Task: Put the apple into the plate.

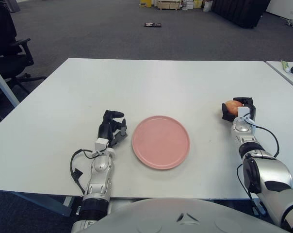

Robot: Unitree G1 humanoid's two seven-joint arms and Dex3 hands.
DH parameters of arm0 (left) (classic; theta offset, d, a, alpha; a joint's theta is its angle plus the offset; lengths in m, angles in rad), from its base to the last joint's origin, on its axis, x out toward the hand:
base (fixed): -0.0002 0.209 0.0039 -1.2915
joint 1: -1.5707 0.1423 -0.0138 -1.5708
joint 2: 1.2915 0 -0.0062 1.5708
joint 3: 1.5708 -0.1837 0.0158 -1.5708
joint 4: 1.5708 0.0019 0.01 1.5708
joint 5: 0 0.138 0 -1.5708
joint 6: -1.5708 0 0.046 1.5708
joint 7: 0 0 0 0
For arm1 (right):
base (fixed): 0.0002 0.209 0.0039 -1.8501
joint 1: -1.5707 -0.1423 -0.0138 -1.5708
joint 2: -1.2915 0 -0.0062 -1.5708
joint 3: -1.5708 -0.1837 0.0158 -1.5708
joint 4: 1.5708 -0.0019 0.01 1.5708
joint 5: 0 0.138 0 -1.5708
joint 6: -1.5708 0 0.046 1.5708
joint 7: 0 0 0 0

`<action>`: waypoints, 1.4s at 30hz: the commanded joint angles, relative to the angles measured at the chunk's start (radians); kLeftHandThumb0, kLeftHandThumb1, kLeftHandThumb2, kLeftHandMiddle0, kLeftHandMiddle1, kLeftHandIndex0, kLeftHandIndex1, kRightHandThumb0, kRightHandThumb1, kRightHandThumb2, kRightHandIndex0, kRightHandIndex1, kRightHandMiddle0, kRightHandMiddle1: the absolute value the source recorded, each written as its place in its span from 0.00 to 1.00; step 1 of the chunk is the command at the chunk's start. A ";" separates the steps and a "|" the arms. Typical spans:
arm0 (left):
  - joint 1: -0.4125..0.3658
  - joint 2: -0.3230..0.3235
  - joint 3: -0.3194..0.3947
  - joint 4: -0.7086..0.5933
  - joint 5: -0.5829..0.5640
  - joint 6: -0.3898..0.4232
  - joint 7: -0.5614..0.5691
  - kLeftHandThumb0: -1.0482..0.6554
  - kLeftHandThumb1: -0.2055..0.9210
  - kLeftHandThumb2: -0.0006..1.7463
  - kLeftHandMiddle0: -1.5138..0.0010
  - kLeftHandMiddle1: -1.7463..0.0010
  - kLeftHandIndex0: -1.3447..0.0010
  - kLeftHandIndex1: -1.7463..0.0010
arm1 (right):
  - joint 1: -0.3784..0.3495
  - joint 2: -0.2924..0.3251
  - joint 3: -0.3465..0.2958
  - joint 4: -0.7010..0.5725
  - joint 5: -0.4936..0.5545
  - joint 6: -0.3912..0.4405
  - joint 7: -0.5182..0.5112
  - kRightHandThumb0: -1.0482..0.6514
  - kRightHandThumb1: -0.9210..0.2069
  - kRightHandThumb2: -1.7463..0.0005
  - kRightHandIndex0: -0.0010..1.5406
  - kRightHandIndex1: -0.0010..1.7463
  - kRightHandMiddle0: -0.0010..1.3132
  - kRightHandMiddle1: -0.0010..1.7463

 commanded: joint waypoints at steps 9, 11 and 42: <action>0.000 0.001 0.001 0.005 -0.005 0.013 -0.006 0.39 0.79 0.49 0.64 0.01 0.75 0.00 | 0.020 0.102 -0.174 -0.063 0.246 -0.008 0.183 0.32 0.63 0.17 0.83 1.00 0.53 1.00; 0.000 0.001 0.001 0.003 -0.005 0.015 -0.005 0.39 0.79 0.49 0.64 0.01 0.75 0.00 | 0.030 0.120 -0.193 -0.111 0.281 -0.004 0.201 0.32 0.64 0.17 0.83 1.00 0.53 1.00; -0.003 0.000 -0.005 0.004 0.009 0.020 0.002 0.39 0.81 0.47 0.66 0.01 0.76 0.00 | 0.305 0.240 0.001 -0.736 0.293 -0.082 0.616 0.31 0.66 0.15 0.84 1.00 0.55 1.00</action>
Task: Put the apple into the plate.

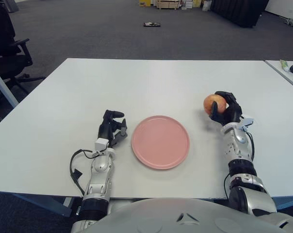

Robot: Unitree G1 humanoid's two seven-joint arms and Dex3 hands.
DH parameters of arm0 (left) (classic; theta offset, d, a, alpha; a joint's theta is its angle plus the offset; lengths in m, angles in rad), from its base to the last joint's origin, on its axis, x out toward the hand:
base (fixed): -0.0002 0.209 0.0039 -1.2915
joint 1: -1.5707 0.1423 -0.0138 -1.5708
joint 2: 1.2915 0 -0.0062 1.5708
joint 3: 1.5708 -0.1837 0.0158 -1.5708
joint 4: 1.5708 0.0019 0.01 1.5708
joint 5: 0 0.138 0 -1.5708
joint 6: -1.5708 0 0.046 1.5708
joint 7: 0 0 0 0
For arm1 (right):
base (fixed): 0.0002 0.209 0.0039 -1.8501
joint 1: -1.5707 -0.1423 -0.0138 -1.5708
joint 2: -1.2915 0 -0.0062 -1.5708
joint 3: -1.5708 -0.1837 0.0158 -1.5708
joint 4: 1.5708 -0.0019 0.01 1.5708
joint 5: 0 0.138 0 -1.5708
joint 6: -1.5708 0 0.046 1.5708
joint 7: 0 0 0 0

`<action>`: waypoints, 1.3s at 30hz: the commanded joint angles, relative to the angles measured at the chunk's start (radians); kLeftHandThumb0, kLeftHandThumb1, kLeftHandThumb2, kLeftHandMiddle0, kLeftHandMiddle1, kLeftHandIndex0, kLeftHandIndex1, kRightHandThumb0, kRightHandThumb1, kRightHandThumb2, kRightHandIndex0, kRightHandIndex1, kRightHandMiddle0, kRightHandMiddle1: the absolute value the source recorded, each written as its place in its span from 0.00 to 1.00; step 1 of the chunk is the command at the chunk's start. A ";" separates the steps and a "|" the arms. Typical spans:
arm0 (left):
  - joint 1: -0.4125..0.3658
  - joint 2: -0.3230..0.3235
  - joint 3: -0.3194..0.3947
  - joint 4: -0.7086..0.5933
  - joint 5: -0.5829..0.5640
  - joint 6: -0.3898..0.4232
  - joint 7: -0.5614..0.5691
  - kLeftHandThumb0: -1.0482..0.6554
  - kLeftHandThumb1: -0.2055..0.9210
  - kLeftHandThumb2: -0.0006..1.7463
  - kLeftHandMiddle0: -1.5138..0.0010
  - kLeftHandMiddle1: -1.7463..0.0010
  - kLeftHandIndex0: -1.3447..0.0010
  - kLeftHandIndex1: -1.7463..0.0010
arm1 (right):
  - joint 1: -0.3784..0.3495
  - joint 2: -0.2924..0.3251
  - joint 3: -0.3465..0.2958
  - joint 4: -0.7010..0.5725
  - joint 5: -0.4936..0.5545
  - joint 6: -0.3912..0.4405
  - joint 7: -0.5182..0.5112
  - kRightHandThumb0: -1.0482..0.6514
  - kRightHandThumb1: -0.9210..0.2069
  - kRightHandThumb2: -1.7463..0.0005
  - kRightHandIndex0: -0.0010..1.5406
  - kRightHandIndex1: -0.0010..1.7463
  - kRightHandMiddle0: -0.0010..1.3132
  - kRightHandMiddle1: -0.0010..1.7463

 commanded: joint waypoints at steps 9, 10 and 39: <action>-0.003 -0.003 -0.003 0.004 -0.010 0.020 -0.005 0.39 0.80 0.48 0.64 0.01 0.76 0.00 | 0.093 0.029 0.104 -0.234 -0.008 -0.044 0.109 0.30 0.69 0.12 0.85 1.00 0.57 1.00; -0.003 -0.003 -0.003 0.004 -0.011 0.021 -0.005 0.39 0.80 0.48 0.64 0.01 0.75 0.00 | 0.104 0.026 0.114 -0.253 -0.013 -0.045 0.115 0.30 0.69 0.12 0.85 1.00 0.58 1.00; -0.004 0.002 -0.005 0.001 0.017 0.035 0.011 0.39 0.76 0.51 0.60 0.01 0.73 0.00 | 0.294 -0.158 0.403 -0.687 -0.294 -0.006 0.249 0.29 0.72 0.10 0.84 1.00 0.59 1.00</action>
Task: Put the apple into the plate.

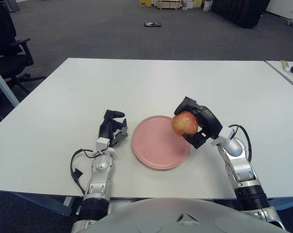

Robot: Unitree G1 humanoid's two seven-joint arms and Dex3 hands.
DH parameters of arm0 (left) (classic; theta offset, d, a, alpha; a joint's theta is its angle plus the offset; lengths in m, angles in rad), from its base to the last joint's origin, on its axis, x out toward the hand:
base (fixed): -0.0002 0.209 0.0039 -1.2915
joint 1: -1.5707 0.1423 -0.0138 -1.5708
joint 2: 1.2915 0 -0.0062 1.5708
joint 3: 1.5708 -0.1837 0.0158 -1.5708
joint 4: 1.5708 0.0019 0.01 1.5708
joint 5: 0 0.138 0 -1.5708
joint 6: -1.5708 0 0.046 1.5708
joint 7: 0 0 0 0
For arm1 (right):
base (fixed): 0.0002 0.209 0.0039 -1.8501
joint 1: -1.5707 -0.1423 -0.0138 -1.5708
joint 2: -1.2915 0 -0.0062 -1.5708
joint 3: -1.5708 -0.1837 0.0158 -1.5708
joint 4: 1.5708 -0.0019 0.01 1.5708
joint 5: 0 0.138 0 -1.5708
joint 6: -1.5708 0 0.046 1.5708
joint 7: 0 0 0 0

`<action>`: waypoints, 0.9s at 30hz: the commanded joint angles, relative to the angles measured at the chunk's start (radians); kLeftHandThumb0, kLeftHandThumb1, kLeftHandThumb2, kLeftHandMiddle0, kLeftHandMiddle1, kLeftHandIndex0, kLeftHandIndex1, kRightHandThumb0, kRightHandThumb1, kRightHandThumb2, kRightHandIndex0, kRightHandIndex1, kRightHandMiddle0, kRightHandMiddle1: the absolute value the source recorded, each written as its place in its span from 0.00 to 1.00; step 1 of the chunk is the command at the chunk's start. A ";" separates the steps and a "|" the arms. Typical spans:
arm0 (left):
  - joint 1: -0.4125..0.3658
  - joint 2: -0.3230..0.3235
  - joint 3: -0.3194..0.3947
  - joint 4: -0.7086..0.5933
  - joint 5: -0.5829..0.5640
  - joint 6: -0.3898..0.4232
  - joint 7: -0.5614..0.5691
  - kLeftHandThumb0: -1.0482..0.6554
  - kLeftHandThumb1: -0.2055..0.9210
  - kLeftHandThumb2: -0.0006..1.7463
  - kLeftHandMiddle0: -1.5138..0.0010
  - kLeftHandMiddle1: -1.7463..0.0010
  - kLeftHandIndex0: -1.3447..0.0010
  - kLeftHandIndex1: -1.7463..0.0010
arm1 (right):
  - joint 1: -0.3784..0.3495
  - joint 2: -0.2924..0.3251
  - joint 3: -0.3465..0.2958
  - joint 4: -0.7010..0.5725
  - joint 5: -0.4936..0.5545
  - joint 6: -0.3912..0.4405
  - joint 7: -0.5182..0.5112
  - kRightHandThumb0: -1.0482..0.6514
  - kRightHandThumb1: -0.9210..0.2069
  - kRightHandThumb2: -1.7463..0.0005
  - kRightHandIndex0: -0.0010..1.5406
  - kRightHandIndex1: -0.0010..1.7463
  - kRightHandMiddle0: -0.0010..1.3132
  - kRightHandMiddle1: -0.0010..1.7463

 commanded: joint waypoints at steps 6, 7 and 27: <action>-0.001 0.005 -0.002 0.004 0.010 0.026 0.007 0.39 0.76 0.52 0.60 0.01 0.73 0.00 | 0.008 -0.043 0.042 -0.084 -0.043 -0.005 0.019 0.30 0.69 0.12 0.83 1.00 0.57 1.00; -0.001 0.005 -0.002 0.003 0.012 0.028 0.008 0.39 0.76 0.52 0.59 0.01 0.73 0.00 | 0.010 -0.047 0.047 -0.089 -0.051 -0.006 0.021 0.30 0.68 0.13 0.83 1.00 0.57 1.00; -0.003 0.007 0.000 0.006 0.005 0.028 0.002 0.39 0.76 0.52 0.60 0.01 0.73 0.00 | 0.026 -0.100 0.165 -0.136 -0.171 0.065 0.044 0.32 0.61 0.18 0.81 1.00 0.52 1.00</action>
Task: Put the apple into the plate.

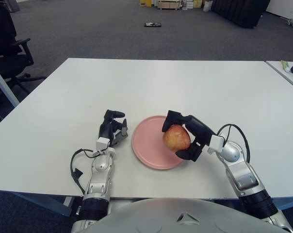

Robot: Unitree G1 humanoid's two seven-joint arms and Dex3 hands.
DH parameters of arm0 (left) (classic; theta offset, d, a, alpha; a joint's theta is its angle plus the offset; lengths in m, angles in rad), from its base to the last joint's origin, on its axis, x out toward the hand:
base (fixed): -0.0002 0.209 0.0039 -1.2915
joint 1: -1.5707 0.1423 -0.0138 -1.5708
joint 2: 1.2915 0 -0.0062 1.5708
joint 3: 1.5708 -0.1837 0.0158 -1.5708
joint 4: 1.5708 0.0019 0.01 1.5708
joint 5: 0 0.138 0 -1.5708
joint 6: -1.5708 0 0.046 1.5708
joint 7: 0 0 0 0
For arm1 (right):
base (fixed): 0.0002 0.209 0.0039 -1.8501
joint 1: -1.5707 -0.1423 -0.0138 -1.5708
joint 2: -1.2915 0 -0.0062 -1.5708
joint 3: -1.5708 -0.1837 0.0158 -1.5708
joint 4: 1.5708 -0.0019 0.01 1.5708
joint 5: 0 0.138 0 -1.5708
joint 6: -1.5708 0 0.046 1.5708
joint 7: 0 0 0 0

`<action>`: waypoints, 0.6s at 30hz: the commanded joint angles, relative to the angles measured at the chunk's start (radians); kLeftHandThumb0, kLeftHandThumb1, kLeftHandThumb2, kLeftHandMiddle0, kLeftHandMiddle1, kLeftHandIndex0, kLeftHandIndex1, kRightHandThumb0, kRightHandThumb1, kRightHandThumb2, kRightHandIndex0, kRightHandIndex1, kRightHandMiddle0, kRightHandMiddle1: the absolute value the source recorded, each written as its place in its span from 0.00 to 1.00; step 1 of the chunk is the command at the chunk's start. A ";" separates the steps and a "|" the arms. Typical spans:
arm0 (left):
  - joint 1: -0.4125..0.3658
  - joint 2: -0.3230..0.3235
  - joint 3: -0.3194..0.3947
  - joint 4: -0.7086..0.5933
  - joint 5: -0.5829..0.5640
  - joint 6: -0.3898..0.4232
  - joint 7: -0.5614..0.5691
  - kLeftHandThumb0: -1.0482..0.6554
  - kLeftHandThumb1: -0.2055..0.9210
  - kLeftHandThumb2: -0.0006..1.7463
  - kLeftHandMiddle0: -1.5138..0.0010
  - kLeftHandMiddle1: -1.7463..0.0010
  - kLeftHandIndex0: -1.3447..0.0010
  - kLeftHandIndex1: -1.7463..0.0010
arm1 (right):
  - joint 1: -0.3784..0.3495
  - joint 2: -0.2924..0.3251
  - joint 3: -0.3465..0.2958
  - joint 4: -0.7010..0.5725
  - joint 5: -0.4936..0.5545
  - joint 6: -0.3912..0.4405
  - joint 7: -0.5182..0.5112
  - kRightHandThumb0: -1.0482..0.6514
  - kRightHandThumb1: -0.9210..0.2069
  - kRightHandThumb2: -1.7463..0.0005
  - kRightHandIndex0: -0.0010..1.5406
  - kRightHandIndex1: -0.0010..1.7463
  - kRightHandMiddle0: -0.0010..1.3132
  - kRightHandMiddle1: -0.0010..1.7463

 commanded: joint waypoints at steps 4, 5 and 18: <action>-0.004 0.002 0.004 0.014 -0.006 0.016 -0.001 0.39 0.78 0.50 0.61 0.01 0.74 0.00 | 0.001 -0.009 0.026 0.001 -0.098 -0.040 -0.053 0.32 0.61 0.19 0.81 1.00 0.51 1.00; -0.005 0.002 0.004 0.015 -0.008 0.014 -0.002 0.39 0.78 0.49 0.62 0.01 0.75 0.00 | 0.004 -0.009 0.029 0.001 -0.112 -0.044 -0.061 0.32 0.61 0.19 0.81 1.00 0.51 1.00; -0.004 0.000 0.003 0.017 -0.007 0.009 0.000 0.39 0.79 0.49 0.61 0.02 0.75 0.00 | 0.022 0.004 0.070 -0.022 -0.312 -0.029 -0.161 0.32 0.61 0.19 0.80 1.00 0.51 1.00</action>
